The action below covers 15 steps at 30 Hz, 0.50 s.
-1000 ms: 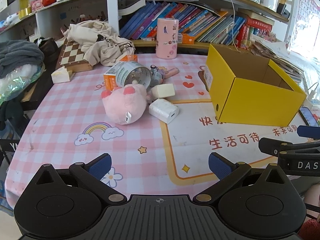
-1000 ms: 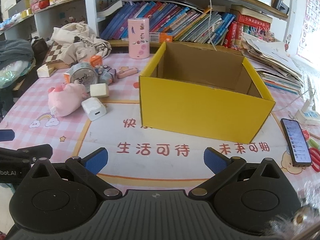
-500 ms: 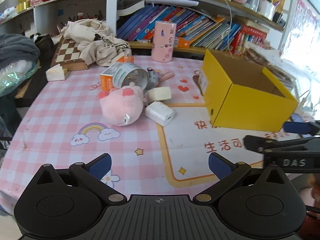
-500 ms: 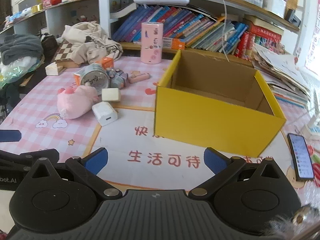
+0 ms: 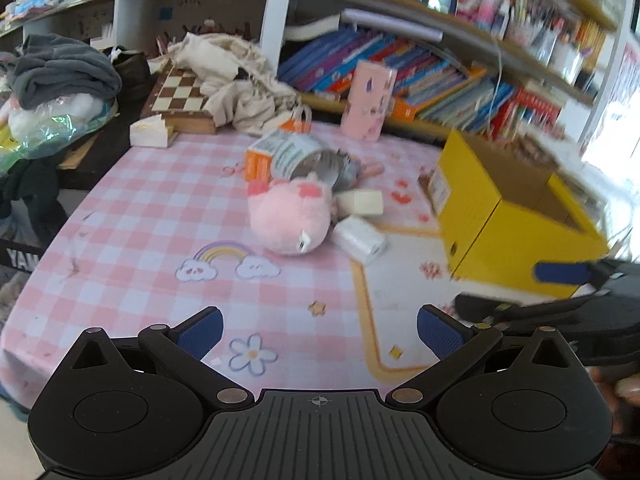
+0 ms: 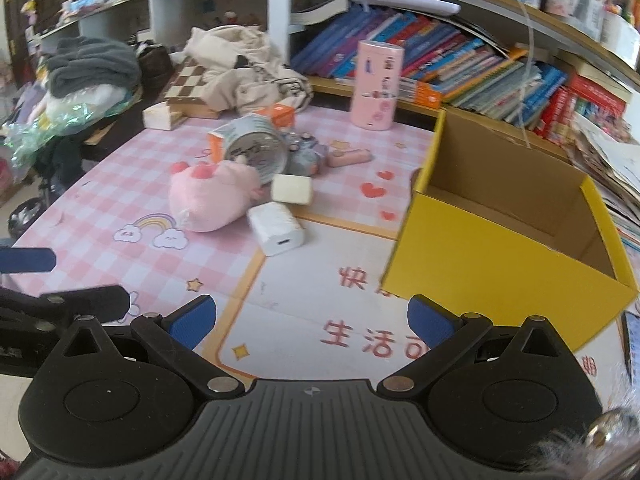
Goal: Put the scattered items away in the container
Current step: 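Move the left tool to the pink plush pig while the right tool approaches the white charger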
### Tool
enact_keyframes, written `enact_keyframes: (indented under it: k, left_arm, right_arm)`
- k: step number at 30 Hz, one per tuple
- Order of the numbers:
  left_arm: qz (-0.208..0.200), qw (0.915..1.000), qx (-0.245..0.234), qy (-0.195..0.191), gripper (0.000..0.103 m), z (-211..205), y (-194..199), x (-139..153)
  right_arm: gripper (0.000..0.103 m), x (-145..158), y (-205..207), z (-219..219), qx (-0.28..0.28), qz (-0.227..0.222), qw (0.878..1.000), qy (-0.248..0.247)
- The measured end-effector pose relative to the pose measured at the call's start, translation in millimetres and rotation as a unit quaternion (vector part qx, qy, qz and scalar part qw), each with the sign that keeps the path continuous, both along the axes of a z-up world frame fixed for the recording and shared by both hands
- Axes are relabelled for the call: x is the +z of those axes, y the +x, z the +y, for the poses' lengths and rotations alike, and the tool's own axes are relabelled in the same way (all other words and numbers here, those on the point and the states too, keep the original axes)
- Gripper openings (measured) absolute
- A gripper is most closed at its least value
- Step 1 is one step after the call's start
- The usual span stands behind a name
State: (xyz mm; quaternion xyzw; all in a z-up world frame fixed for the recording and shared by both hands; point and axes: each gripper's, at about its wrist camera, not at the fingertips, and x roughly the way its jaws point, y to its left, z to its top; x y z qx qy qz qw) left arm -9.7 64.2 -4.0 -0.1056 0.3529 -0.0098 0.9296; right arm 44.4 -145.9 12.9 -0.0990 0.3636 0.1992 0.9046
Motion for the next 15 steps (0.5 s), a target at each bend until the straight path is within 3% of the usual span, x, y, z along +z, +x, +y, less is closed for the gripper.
enact_keyframes:
  k: [4, 12, 15]
  left_arm:
    - [-0.034, 0.9991, 0.013, -0.02, 0.103, 8, 0, 4]
    - [-0.026, 0.9992, 0.024, -0.017, 0.103, 11, 20, 2]
    - [-0.024, 0.9988, 0.025, -0.033, 0.103, 16, 30, -2]
  right_arm:
    - [0.101, 3, 4, 7, 0.03, -0.011, 0.999, 0.01]
    - [0.1, 5, 29, 15, 0.059, -0.011, 0.998, 0.018]
    - [0.096, 3, 39, 17, 0.069, -0.006, 0.997, 0.022]
